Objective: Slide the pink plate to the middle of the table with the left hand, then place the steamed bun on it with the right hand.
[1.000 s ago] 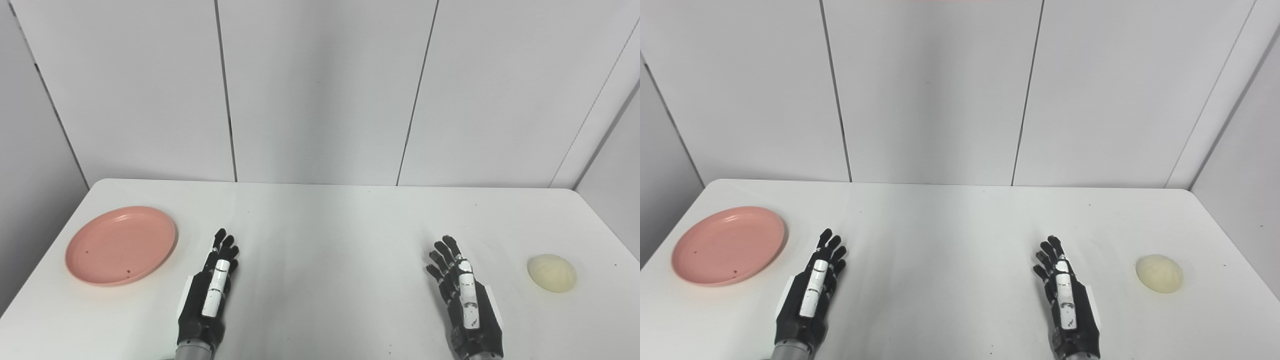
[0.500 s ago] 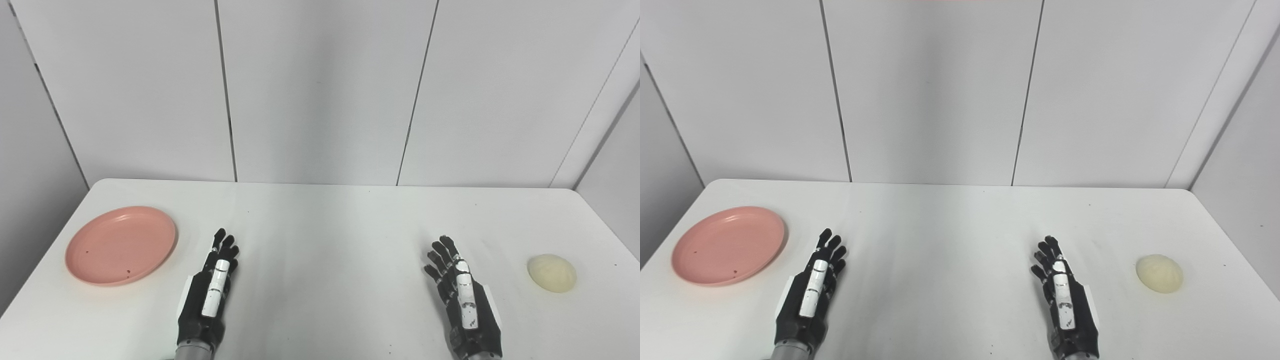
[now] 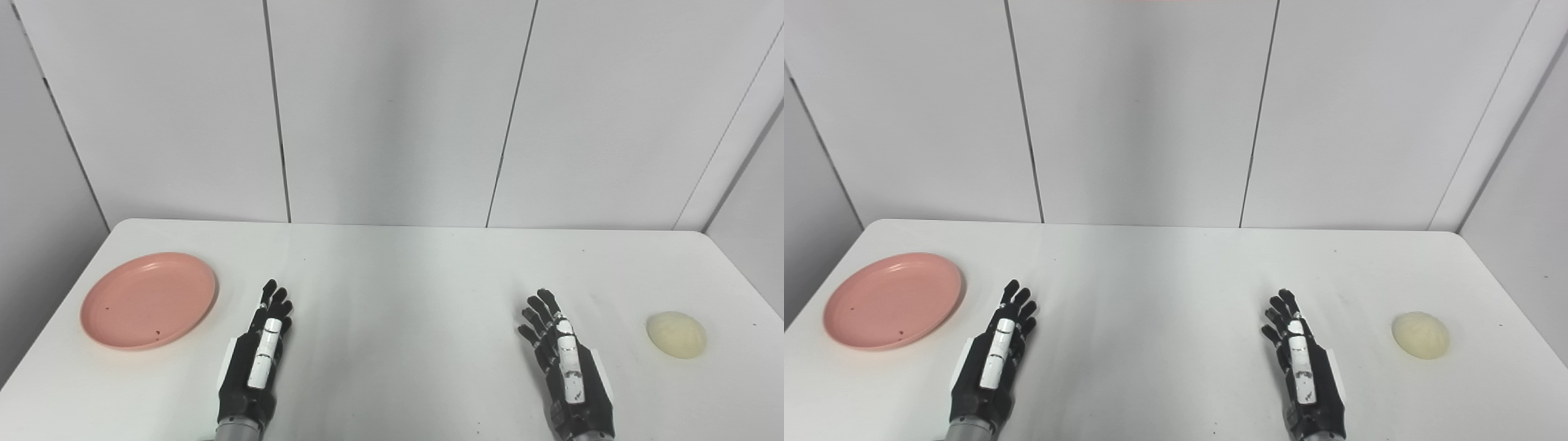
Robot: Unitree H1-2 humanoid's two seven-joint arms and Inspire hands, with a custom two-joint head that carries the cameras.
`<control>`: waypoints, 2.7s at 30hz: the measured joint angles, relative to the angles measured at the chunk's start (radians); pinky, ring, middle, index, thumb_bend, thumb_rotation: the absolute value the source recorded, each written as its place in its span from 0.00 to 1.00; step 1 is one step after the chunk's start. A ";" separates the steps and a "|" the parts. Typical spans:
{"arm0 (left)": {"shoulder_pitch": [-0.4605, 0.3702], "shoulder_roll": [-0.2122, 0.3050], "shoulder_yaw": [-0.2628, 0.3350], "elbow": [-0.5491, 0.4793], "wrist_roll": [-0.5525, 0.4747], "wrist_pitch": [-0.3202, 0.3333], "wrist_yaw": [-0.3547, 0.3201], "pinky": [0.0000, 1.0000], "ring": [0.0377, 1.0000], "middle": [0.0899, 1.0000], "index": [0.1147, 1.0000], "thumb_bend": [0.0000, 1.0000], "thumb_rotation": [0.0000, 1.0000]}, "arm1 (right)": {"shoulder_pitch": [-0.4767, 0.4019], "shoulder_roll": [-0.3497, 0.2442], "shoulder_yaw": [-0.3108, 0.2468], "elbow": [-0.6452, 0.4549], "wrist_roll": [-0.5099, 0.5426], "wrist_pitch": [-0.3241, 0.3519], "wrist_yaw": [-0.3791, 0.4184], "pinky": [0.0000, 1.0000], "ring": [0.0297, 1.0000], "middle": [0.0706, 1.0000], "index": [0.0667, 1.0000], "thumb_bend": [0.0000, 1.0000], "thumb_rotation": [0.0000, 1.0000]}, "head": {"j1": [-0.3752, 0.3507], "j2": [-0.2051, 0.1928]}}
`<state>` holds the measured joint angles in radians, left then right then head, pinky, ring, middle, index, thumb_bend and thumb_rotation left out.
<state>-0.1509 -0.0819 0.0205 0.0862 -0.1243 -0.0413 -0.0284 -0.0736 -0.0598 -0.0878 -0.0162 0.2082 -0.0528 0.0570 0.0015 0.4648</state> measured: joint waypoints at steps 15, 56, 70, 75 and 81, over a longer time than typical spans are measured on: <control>-0.056 -0.047 -0.052 0.109 0.073 -0.101 0.038 1.00 0.98 1.00 1.00 0.62 0.89 | -0.044 -0.046 -0.030 0.080 0.051 -0.042 0.053 0.98 0.96 0.96 0.96 0.74 1.00 | 0.172 -0.115; -0.010 -0.063 -0.046 -0.003 0.062 -0.125 0.056 0.97 0.93 0.92 0.90 0.81 0.88 | -0.033 -0.059 -0.051 0.065 0.068 -0.047 0.077 1.00 0.97 0.96 0.97 0.75 1.00 | 0.209 -0.109; -0.104 0.035 0.058 -0.146 -0.007 -0.018 0.060 0.87 0.89 0.88 0.88 0.83 0.90 | -0.007 -0.058 -0.050 0.035 0.057 -0.033 0.063 1.00 0.97 0.97 0.97 0.70 1.00 | 0.209 -0.109; -0.151 0.079 0.101 -0.147 -0.010 -0.008 0.066 0.84 0.89 0.89 0.87 0.86 0.90 | -0.002 -0.058 -0.050 0.029 0.057 -0.025 0.060 1.00 0.98 0.96 0.97 0.69 1.00 | 0.206 -0.106; -0.230 0.126 0.164 -0.132 -0.034 0.028 0.079 0.84 0.88 0.88 0.87 0.88 0.92 | 0.005 -0.056 -0.050 0.019 0.053 -0.020 0.057 1.00 0.97 0.96 0.97 0.68 1.00 | 0.204 -0.101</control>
<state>-0.3807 0.0443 0.1846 -0.0456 -0.1584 -0.0133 0.0505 -0.0685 -0.1158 -0.1374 0.0028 0.2608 -0.0723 0.1141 0.2056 0.3636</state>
